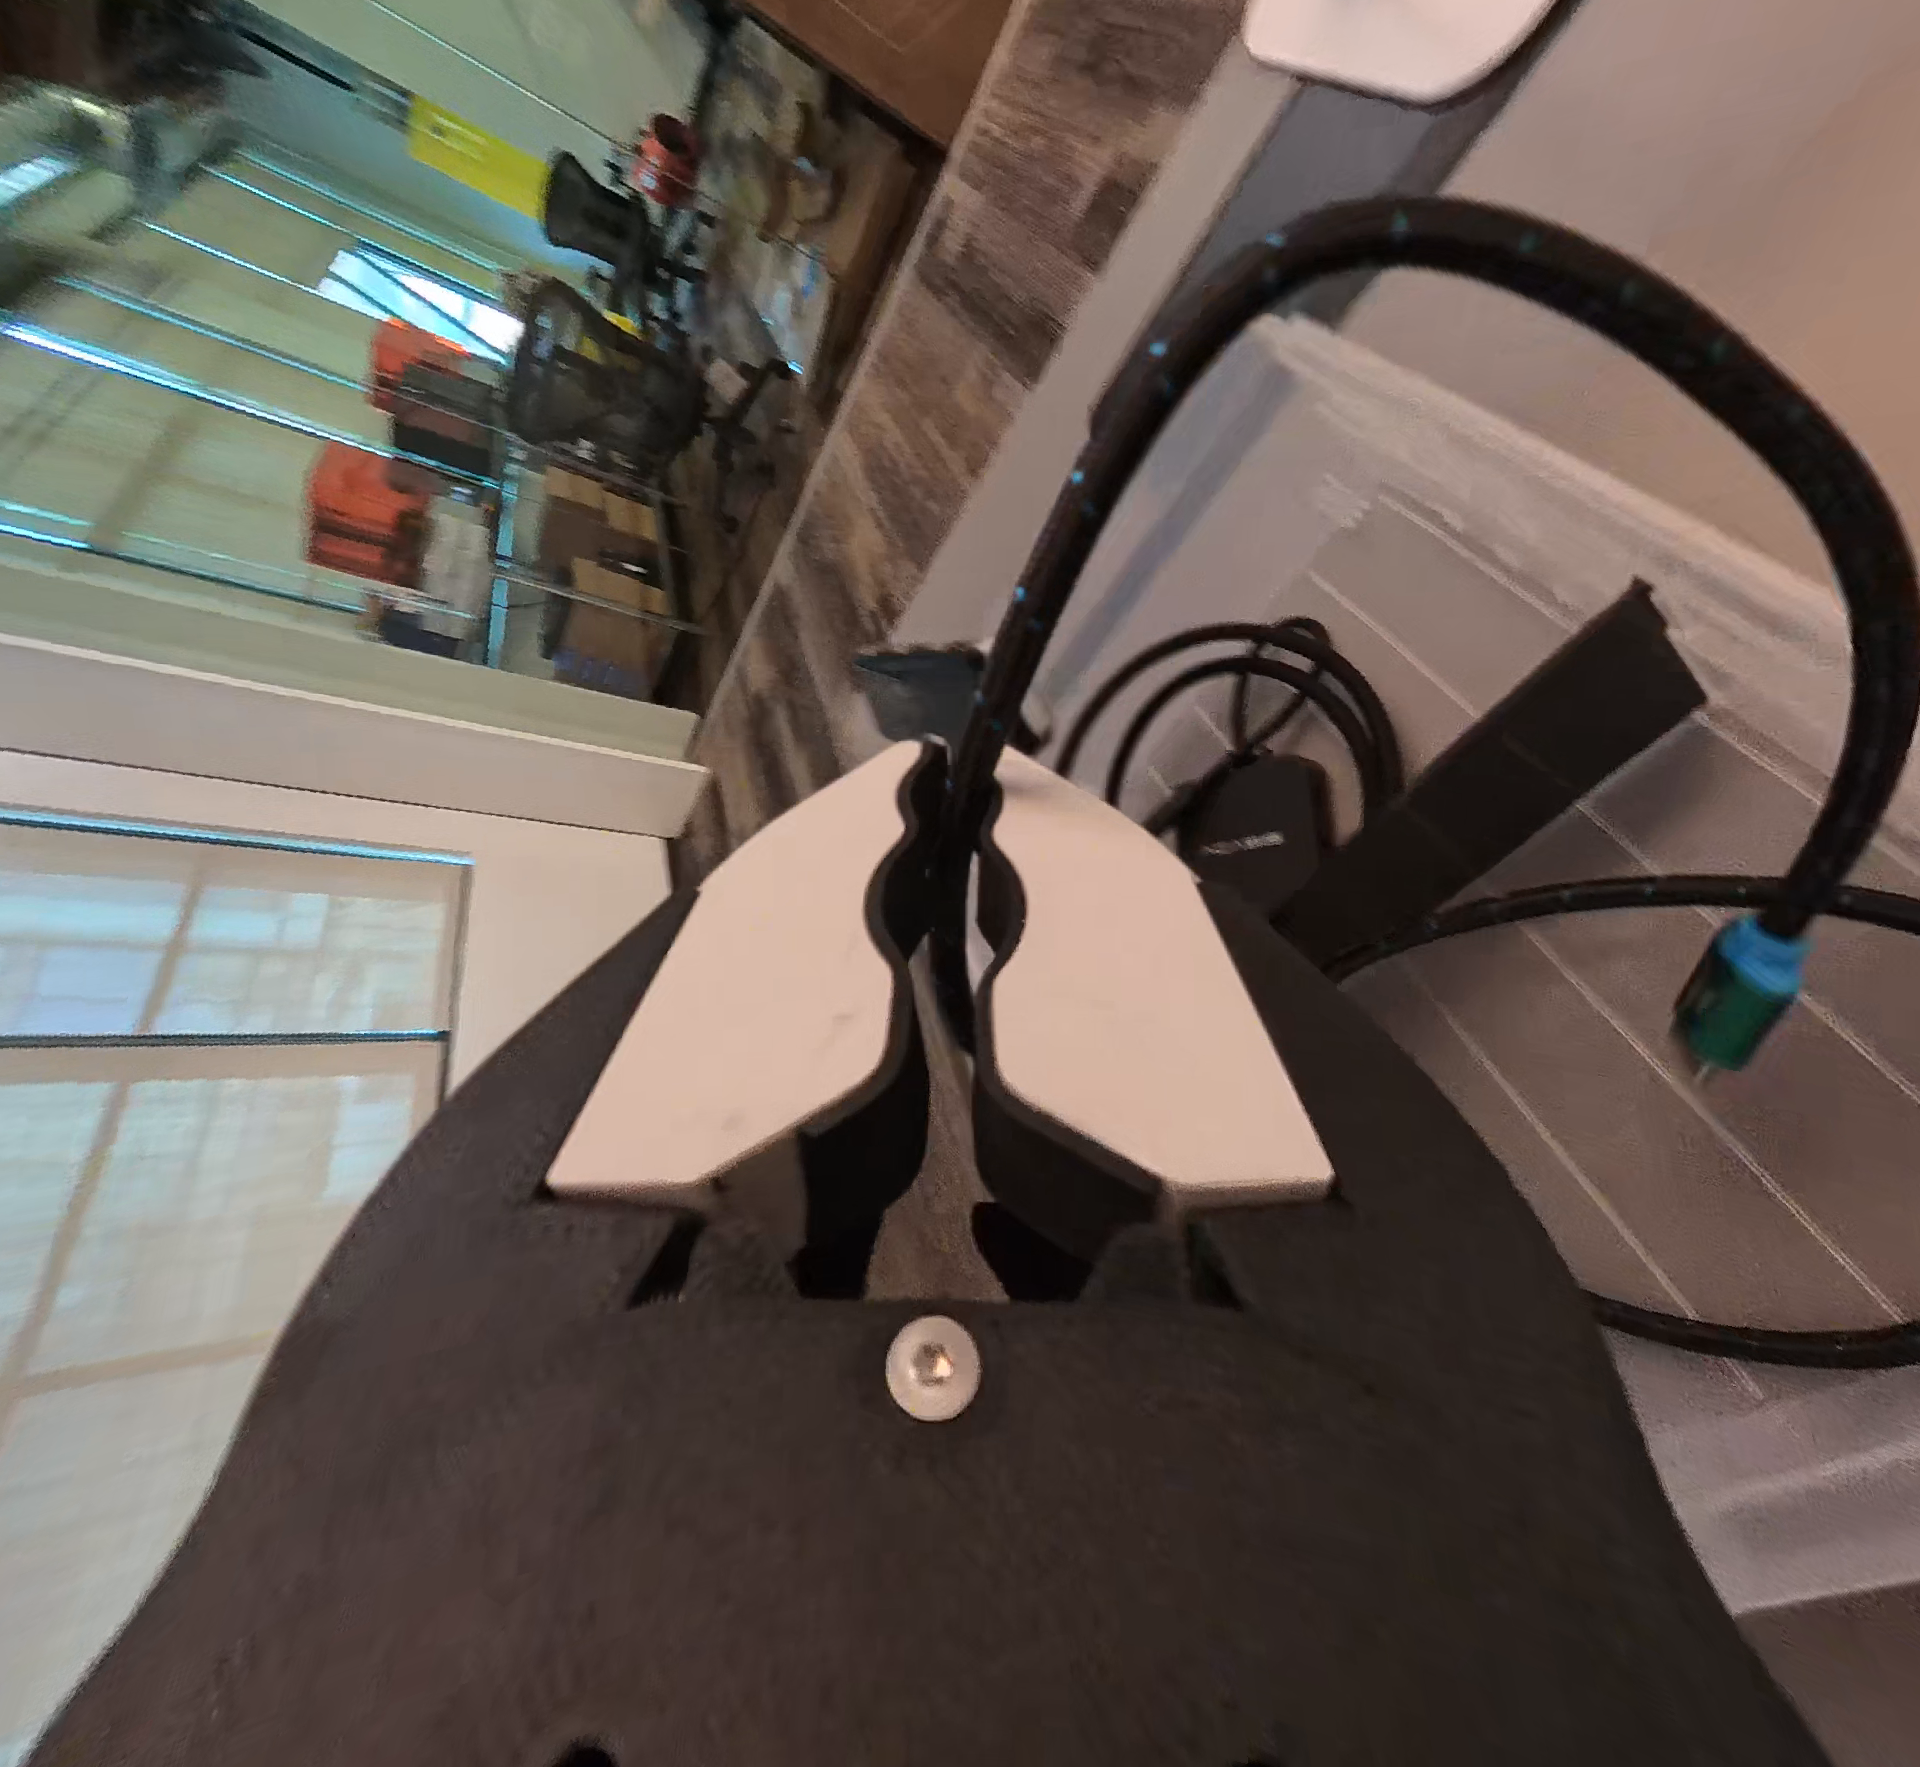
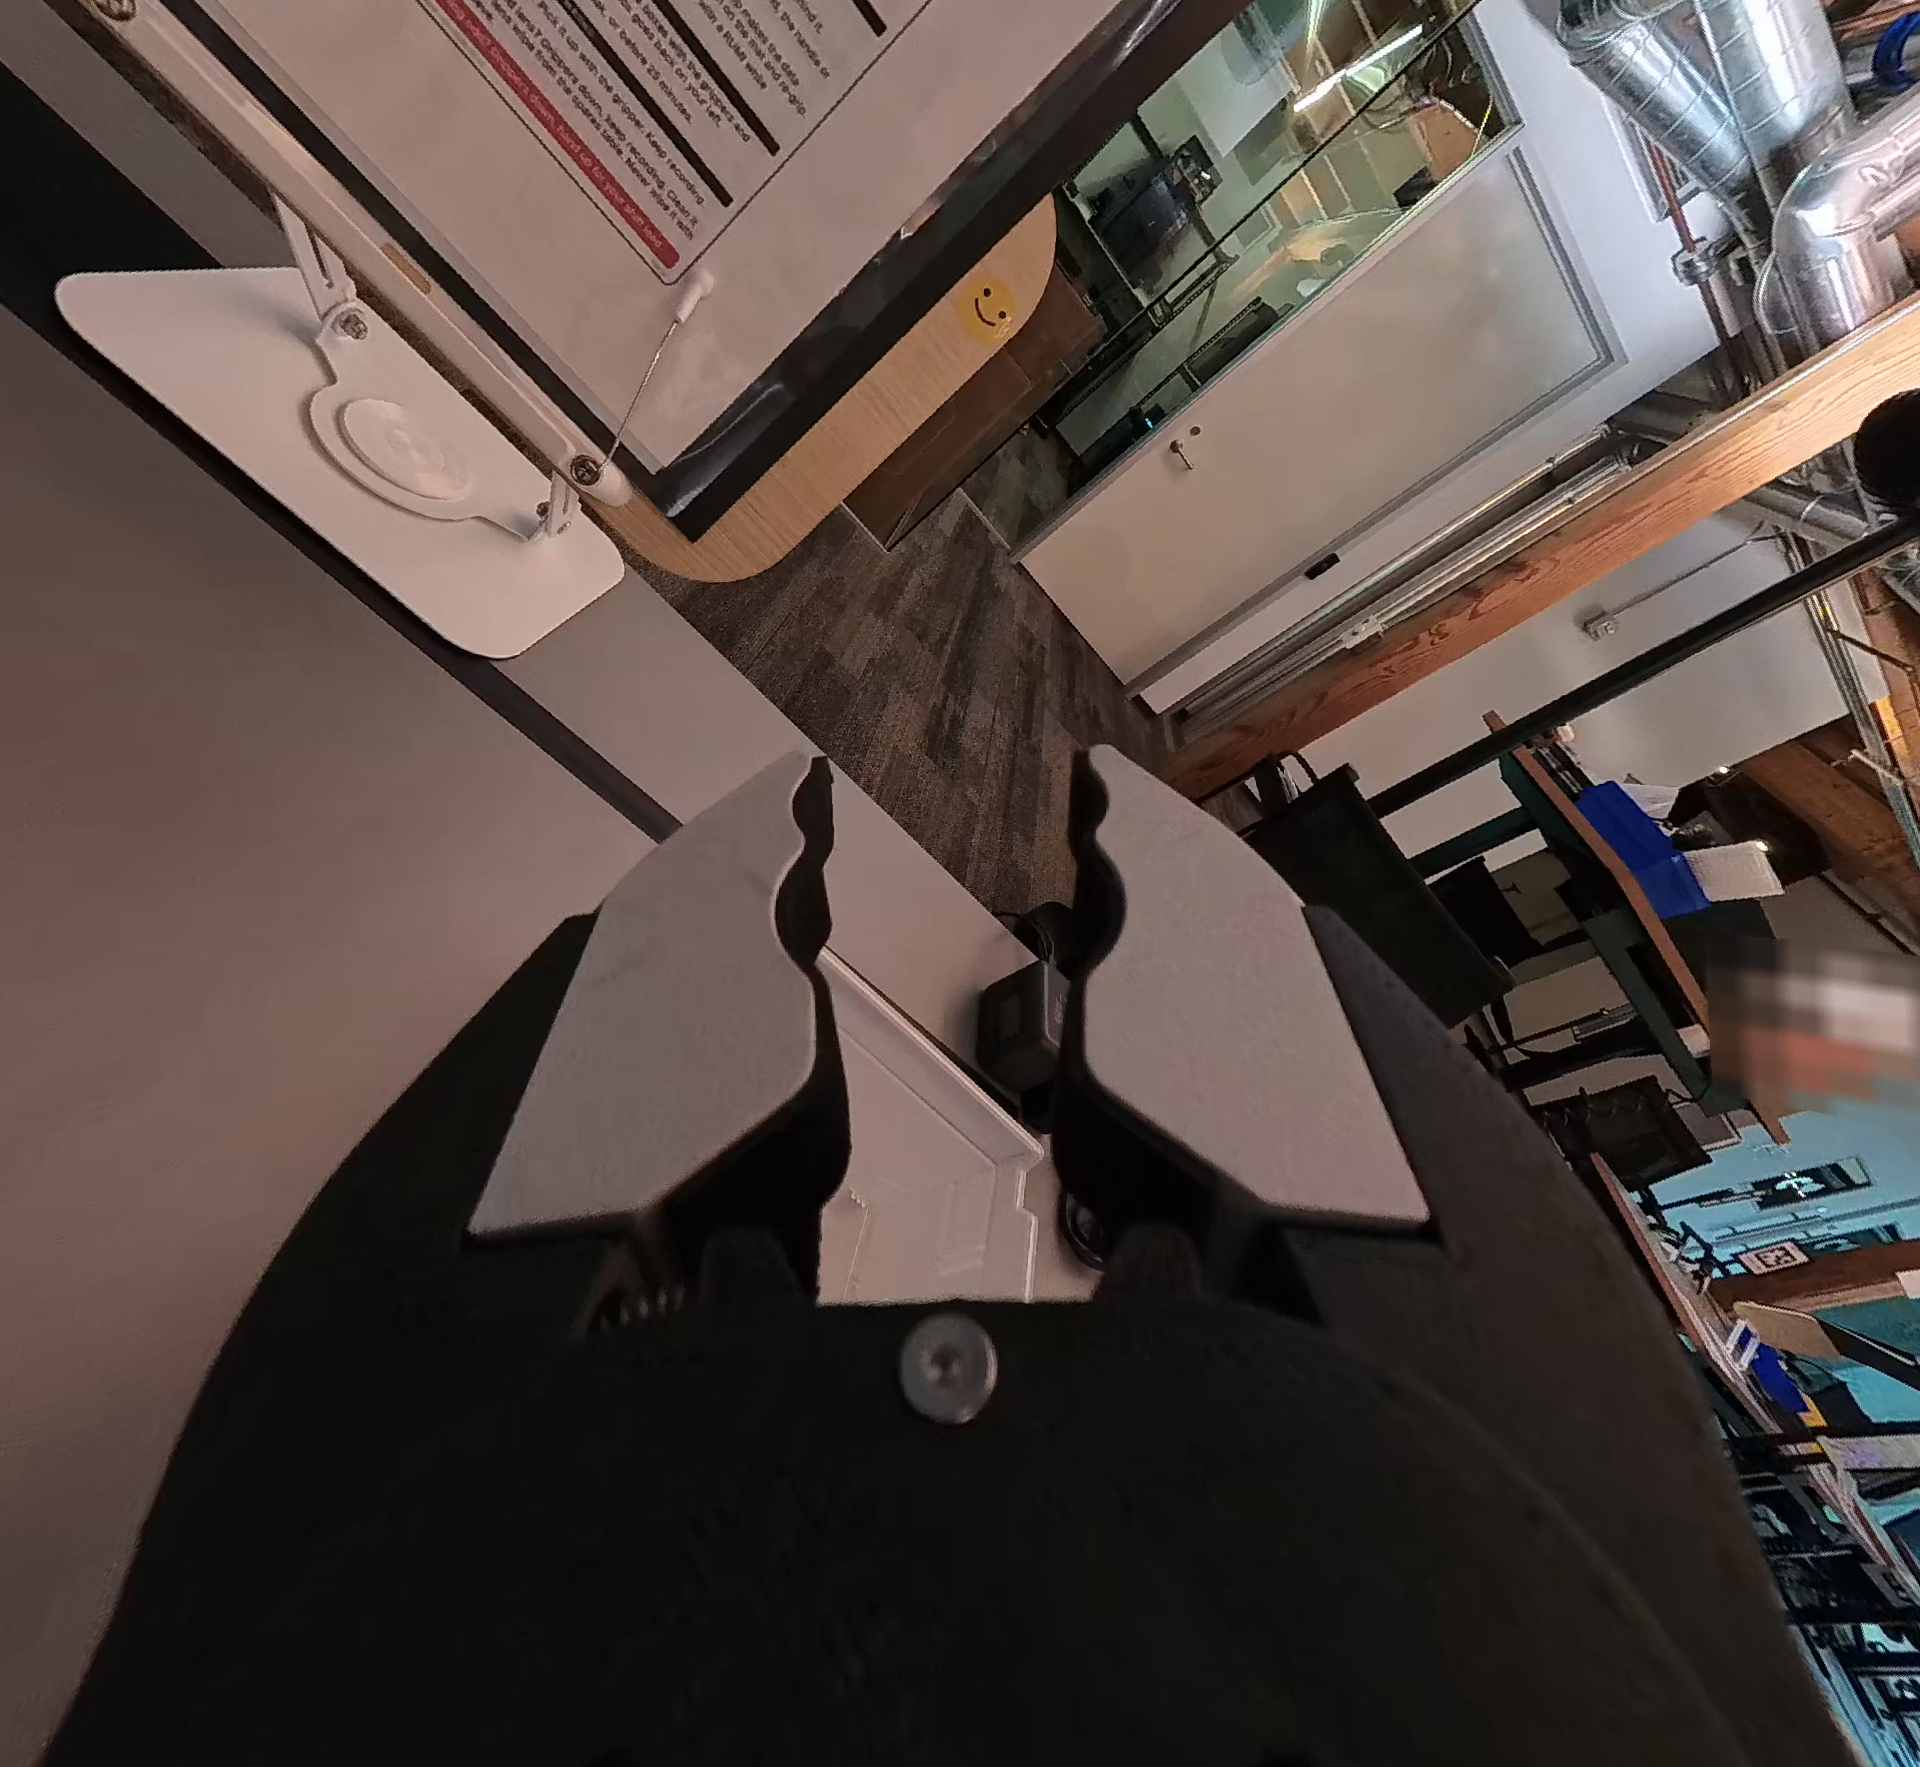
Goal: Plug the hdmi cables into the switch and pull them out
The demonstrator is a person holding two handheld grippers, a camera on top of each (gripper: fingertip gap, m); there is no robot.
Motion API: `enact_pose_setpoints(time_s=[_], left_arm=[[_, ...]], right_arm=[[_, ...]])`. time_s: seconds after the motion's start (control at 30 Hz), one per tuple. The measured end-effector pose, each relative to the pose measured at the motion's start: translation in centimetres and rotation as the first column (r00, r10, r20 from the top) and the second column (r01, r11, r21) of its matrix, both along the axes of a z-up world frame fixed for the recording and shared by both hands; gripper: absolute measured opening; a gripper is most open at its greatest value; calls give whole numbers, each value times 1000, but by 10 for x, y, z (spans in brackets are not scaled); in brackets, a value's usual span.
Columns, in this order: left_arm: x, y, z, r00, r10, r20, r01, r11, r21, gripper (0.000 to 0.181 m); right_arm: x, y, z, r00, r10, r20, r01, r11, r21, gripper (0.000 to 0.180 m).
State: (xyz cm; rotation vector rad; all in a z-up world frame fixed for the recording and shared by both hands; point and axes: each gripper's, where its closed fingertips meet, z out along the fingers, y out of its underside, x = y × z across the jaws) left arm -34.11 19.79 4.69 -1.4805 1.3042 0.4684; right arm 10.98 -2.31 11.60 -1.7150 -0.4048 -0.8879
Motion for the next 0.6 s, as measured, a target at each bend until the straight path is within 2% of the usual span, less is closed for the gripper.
enact_pose_setpoints(time_s=[0.17,0.27,0.33,0.4,0.47,0.53,0.6], left_arm=[[8,-50,77,992,-62,111,34,971,235,0],[19,-90,116,960,-158,233,80,947,312,0],[38,-121,127,911,-284,298,195,935,296,0],[74,-157,113,837,-445,318,413,896,167,0],[113,-188,91,764,-562,317,582,812,36,0],[151,-210,60,731,-620,285,668,736,-113,0],[185,-224,21,723,-661,202,691,681,-242,0]], right_arm=[[2,-1,-1,1000,-4,-3,4,1000,-7,44],[1,-2,-1,1000,-4,-2,4,1000,-9,44],[2,-2,-1,1000,-6,-2,6,1000,-11,44],[5,-3,-1,1000,-12,-6,12,1000,-11,44],[8,-4,0,1000,-17,-12,17,1000,-9,44],[10,-6,-1,1000,-24,-18,24,1000,-10,44],[13,-8,-1,999,-31,-21,30,999,-14,44]])
